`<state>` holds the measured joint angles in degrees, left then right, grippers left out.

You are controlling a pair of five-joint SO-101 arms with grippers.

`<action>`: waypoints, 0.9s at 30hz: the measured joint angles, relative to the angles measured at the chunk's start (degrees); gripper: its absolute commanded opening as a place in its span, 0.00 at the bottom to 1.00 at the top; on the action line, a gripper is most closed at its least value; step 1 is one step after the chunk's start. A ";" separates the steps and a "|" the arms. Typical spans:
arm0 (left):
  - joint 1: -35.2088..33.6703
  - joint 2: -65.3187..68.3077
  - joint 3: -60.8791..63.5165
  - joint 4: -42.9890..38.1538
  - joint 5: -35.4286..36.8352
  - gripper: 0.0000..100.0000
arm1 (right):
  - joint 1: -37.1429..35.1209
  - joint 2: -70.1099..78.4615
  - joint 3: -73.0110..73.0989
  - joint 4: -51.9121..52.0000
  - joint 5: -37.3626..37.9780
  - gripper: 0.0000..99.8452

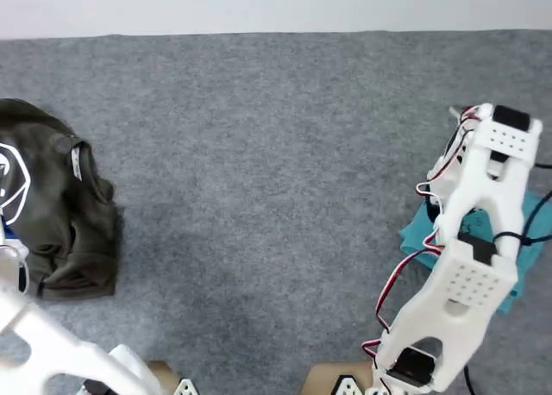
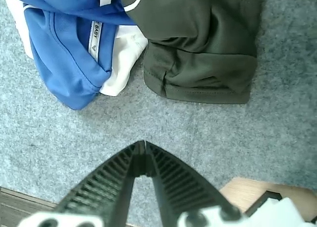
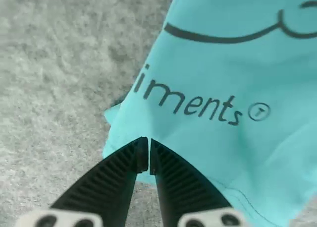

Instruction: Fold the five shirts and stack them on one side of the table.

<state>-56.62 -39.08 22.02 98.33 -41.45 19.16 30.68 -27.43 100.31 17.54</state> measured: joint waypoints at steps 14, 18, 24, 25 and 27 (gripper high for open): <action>5.80 17.58 -14.15 0.00 5.45 0.18 | -17.49 -31.65 17.76 0.00 0.00 0.01; 8.00 28.22 -21.27 -0.18 5.45 0.25 | -18.81 -34.46 27.08 0.00 0.00 0.01; 9.23 42.99 -33.41 -0.18 2.29 0.26 | -18.64 -34.99 32.35 0.00 -0.26 0.01; 9.49 45.63 -35.43 -0.18 1.85 0.26 | -18.73 -34.99 32.35 0.00 -0.97 0.01; 9.67 50.90 -39.21 -1.14 1.67 0.26 | -18.81 -34.99 32.35 0.00 -2.55 0.01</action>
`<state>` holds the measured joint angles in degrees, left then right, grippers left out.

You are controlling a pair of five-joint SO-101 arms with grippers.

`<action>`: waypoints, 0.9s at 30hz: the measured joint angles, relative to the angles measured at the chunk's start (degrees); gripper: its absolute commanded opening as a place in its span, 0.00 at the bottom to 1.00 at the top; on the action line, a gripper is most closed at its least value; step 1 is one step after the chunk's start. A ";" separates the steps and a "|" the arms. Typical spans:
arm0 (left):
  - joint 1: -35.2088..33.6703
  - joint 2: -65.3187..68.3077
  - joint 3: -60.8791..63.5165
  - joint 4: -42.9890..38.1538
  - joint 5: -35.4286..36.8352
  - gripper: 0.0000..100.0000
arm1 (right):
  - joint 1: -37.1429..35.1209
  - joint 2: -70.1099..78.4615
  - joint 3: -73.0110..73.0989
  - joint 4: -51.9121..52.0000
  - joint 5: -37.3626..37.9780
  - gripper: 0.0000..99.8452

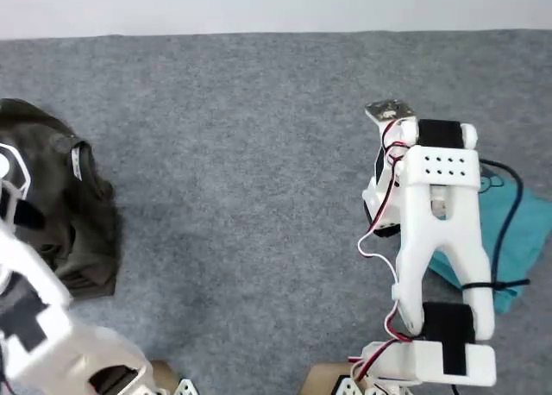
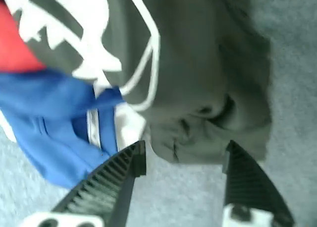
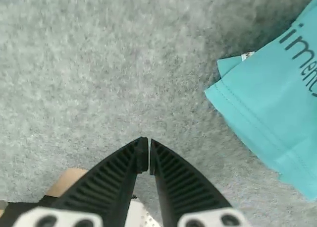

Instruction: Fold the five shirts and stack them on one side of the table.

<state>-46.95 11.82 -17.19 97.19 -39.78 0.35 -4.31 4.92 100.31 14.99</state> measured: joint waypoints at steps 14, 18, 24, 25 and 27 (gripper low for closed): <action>6.59 18.11 -8.97 -4.22 -0.26 0.00 | 0.00 0.00 0.18 0.00 -1.76 0.01; 9.49 16.09 -15.74 1.23 0.18 0.00 | 0.00 0.00 0.18 0.00 -1.76 0.01; 16.44 2.73 -24.88 1.76 10.64 0.00 | 0.00 0.00 0.18 0.00 -1.76 0.01; 18.55 0.18 -25.49 1.85 12.31 0.00 | 0.00 0.00 0.18 0.00 -1.76 0.01; 23.56 -4.57 -26.20 2.02 14.95 0.00 | 0.00 0.00 0.18 0.00 -1.76 0.01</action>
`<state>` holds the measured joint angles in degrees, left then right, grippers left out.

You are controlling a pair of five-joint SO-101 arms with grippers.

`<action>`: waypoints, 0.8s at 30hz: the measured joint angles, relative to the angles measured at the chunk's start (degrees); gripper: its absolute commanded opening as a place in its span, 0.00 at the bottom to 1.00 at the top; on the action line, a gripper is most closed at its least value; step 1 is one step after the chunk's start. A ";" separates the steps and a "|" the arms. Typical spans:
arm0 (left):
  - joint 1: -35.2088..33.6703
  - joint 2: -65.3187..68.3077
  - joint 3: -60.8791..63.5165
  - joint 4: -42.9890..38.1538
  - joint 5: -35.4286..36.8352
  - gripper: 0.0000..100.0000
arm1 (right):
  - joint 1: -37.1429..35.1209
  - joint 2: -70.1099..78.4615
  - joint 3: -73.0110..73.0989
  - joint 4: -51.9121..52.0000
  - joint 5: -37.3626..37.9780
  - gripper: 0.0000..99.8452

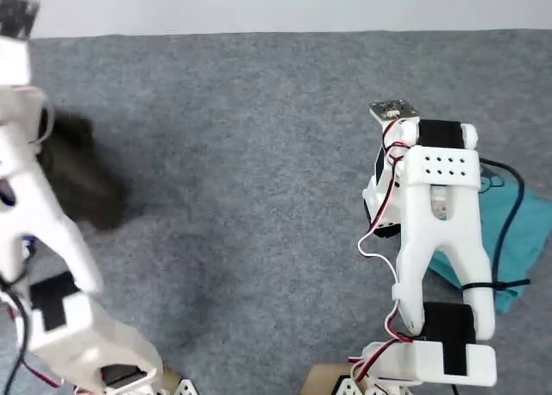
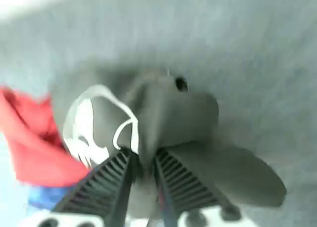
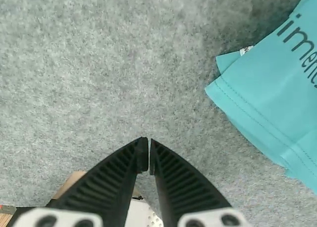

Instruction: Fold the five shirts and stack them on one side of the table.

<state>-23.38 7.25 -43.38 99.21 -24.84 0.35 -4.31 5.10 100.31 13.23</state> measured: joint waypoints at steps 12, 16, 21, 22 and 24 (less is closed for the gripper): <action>33.85 -10.37 -0.09 -5.19 16.97 0.00 | 0.00 0.00 0.00 0.00 0.00 0.01; 33.14 -10.46 4.40 -4.22 17.67 0.00 | 0.00 0.00 0.00 0.00 0.00 0.01; 24.70 -7.82 18.20 -0.44 16.53 0.07 | 0.00 0.00 0.00 0.00 0.00 0.01; 22.42 -6.86 21.63 -0.35 15.03 0.10 | 0.00 0.00 0.00 0.00 0.00 0.01; 18.02 -4.31 27.78 -0.44 11.34 0.15 | 0.00 0.00 0.00 0.00 0.70 0.01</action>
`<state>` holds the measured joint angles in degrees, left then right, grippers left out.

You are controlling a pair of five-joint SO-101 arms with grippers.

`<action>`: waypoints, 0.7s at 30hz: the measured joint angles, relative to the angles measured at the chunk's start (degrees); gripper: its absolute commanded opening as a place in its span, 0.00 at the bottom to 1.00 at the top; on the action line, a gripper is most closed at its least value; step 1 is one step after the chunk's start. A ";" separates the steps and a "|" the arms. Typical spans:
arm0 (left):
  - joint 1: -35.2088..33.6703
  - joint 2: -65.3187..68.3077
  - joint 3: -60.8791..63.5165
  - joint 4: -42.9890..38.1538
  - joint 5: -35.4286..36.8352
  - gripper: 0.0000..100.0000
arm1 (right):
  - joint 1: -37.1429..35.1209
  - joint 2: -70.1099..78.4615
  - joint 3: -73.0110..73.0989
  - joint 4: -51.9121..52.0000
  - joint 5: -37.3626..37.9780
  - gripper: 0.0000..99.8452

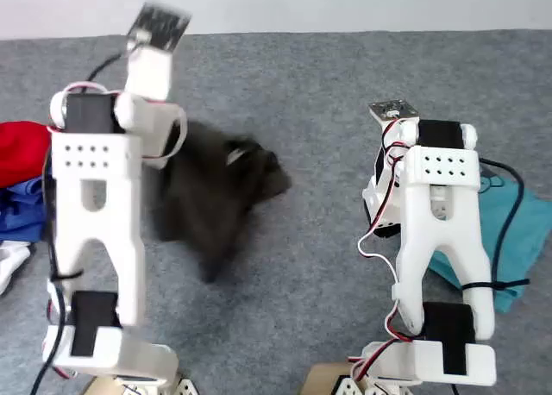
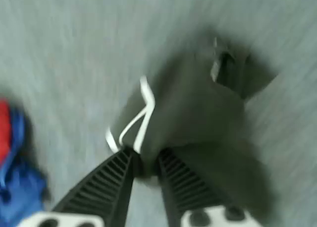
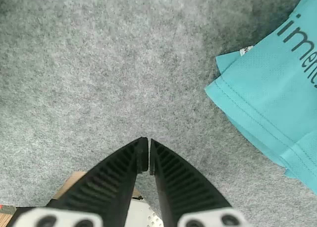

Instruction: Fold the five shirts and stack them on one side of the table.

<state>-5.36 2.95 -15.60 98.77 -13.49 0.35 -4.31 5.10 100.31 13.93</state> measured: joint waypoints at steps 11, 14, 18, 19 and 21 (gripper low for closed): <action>-15.03 4.84 3.25 -1.14 -13.01 0.17 | 0.00 0.00 0.00 0.00 3.69 0.01; -15.21 4.22 -0.44 0.00 -14.42 0.18 | 0.00 0.00 0.00 0.00 3.69 0.01; -14.68 -1.05 -1.58 0.18 -15.21 0.19 | 0.00 0.00 0.00 0.00 3.69 0.01; -13.89 -2.90 -1.14 0.18 -15.65 0.19 | 0.00 0.00 0.00 0.00 3.69 0.01; -11.87 -7.47 1.76 0.18 -16.26 0.20 | 0.00 0.00 0.00 0.00 3.69 0.01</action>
<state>-17.23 -4.53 -13.85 98.95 -29.76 0.35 -4.31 5.10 100.31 17.63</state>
